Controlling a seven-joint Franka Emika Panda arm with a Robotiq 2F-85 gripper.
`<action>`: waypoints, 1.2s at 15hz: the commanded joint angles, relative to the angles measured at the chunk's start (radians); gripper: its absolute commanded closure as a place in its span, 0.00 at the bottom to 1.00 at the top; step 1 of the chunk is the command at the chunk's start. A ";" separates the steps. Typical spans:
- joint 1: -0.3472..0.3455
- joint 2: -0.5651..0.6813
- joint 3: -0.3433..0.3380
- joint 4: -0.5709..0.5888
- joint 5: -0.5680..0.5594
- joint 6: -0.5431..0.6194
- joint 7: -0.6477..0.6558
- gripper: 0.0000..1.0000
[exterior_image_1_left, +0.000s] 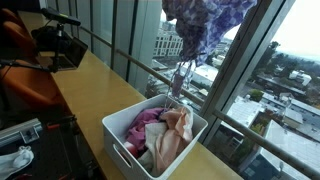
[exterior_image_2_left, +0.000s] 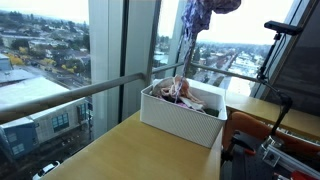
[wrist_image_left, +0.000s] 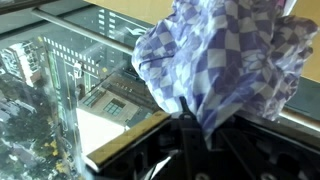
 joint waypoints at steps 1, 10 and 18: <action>0.012 -0.002 0.008 -0.082 -0.007 0.035 0.019 0.98; 0.024 0.017 0.026 -0.461 0.014 0.220 0.057 0.98; 0.022 0.054 0.030 -0.614 0.026 0.292 0.057 0.98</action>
